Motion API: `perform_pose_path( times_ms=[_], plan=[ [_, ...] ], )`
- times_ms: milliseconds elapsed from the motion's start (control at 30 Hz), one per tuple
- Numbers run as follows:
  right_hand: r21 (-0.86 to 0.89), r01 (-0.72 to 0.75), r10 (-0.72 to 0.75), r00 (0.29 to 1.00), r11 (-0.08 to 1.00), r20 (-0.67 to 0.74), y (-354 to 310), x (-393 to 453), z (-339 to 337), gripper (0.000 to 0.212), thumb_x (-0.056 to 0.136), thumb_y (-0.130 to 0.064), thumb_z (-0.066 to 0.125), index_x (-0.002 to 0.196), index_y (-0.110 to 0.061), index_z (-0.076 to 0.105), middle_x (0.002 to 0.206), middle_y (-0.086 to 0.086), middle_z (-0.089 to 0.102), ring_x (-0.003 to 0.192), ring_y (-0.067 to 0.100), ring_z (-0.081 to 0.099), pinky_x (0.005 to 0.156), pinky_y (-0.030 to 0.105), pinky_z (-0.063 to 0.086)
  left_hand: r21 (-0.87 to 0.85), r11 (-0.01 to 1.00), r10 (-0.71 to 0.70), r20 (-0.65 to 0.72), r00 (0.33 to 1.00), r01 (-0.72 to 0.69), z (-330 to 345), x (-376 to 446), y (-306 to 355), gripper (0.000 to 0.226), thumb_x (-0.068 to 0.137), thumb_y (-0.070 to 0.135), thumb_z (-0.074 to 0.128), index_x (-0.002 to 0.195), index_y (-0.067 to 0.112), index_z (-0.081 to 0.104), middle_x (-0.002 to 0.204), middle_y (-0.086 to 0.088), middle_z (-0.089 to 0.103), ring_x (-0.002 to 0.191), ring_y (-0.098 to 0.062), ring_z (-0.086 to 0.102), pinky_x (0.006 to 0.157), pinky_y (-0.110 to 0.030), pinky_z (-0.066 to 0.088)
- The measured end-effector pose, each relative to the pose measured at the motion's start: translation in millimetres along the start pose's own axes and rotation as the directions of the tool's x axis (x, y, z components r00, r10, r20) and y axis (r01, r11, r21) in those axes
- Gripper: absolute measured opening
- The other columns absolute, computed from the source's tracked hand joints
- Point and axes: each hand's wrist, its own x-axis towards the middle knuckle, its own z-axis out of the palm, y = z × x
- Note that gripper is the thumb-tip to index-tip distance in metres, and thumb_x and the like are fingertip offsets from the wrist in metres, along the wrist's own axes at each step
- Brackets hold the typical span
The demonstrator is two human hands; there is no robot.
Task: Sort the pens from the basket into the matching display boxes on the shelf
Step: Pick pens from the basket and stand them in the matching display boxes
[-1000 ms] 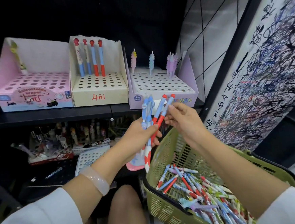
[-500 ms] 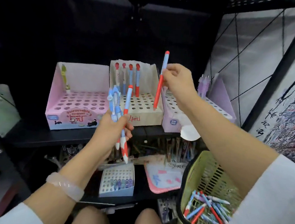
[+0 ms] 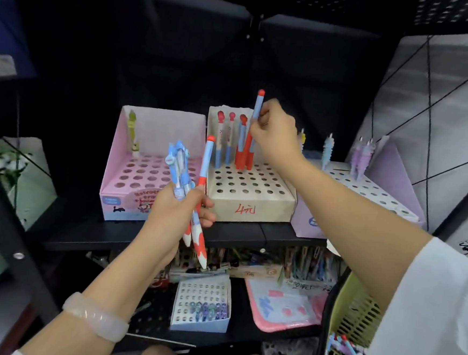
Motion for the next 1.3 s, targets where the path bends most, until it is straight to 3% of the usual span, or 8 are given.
perform_pose_path(
  times_ms=[200,367,633,833,933,1067,1167,1300],
  plan=[
    [-0.141,-0.073,0.074,0.997,0.987,0.000,2,2,5,0.008,0.091,-0.029,0.054,0.088,-0.023,0.048,0.064,-0.012,0.053,0.051,-0.004,0.044,0.052,-0.006,0.032,-0.016,1.000,-0.002,0.002,1.000,0.002,1,2,-2,0.015,0.093,0.009,0.050,0.079,0.008,0.054,0.063,-0.005,0.061,0.049,-0.011,0.060,0.045,-0.021,0.050],
    [-0.170,-0.036,0.059,0.989,0.985,0.132,4,-12,15,0.013,0.091,-0.019,0.052,0.100,-0.009,0.053,0.074,0.002,0.060,0.060,0.013,0.054,0.054,0.024,0.043,-0.023,1.000,0.006,0.024,1.000,-0.006,1,-1,-3,0.011,0.093,0.009,0.049,0.083,0.010,0.054,0.057,0.001,0.064,0.049,-0.011,0.060,0.046,-0.022,0.051],
    [-0.016,-0.090,0.091,0.995,0.996,0.036,-10,-33,9,0.009,0.091,-0.021,0.056,0.093,-0.014,0.050,0.081,-0.003,0.055,0.067,0.006,0.051,0.056,0.011,0.039,-0.011,1.000,0.029,0.045,0.999,-0.029,-4,-4,0,0.012,0.094,0.011,0.050,0.083,0.010,0.054,0.056,0.003,0.064,0.050,-0.010,0.061,0.048,-0.022,0.052],
    [0.375,-0.251,-0.013,0.816,0.892,0.578,-44,-77,1,0.022,0.093,-0.028,0.054,0.074,-0.023,0.062,0.066,-0.009,0.059,0.062,0.003,0.056,0.063,0.018,0.052,-0.036,0.999,0.027,0.038,0.999,-0.026,4,-5,-2,0.011,0.095,0.013,0.049,0.087,0.011,0.057,0.056,0.002,0.063,0.050,-0.011,0.061,0.047,-0.022,0.051],
    [0.420,-0.219,-0.025,0.864,0.881,0.504,-44,-75,-2,0.021,0.095,-0.021,0.051,0.076,-0.015,0.058,0.068,-0.006,0.059,0.060,0.000,0.058,0.064,0.022,0.053,-0.075,0.997,0.011,0.056,0.998,-0.007,7,-5,0,0.011,0.096,0.015,0.048,0.091,0.008,0.056,0.059,-0.001,0.064,0.052,-0.015,0.064,0.049,-0.024,0.053],
    [0.511,-0.315,0.227,0.947,0.800,0.228,-35,-45,-15,0.020,0.099,-0.024,0.042,0.082,-0.017,0.051,0.072,0.001,0.062,0.056,0.005,0.062,0.057,0.020,0.053,-0.049,0.999,-0.017,0.072,0.997,0.021,5,-6,0,0.010,0.096,0.018,0.048,0.093,0.009,0.051,0.069,-0.008,0.060,0.052,-0.018,0.065,0.049,-0.026,0.054],
    [0.230,-0.210,0.216,0.976,0.950,-0.001,-14,-26,-25,0.017,0.098,-0.024,0.044,0.088,-0.013,0.049,0.075,0.004,0.063,0.068,0.016,0.066,0.070,0.034,0.056,0.047,0.999,-0.014,0.051,0.999,0.011,2,-6,-2,0.018,0.095,0.024,0.050,0.081,0.013,0.047,0.058,-0.003,0.053,0.041,-0.013,0.054,0.042,-0.023,0.048],
    [-0.050,-0.157,0.158,0.987,0.986,0.031,0,-23,-22,0.020,0.099,-0.023,0.043,0.103,-0.004,0.049,0.086,0.016,0.065,0.078,0.030,0.065,0.074,0.046,0.053,0.136,0.990,0.033,0.059,0.998,-0.041,-1,-2,-4,0.023,0.094,0.032,0.048,0.079,0.015,0.045,0.056,0.002,0.048,0.041,-0.009,0.046,0.044,-0.022,0.043]
  ],
)
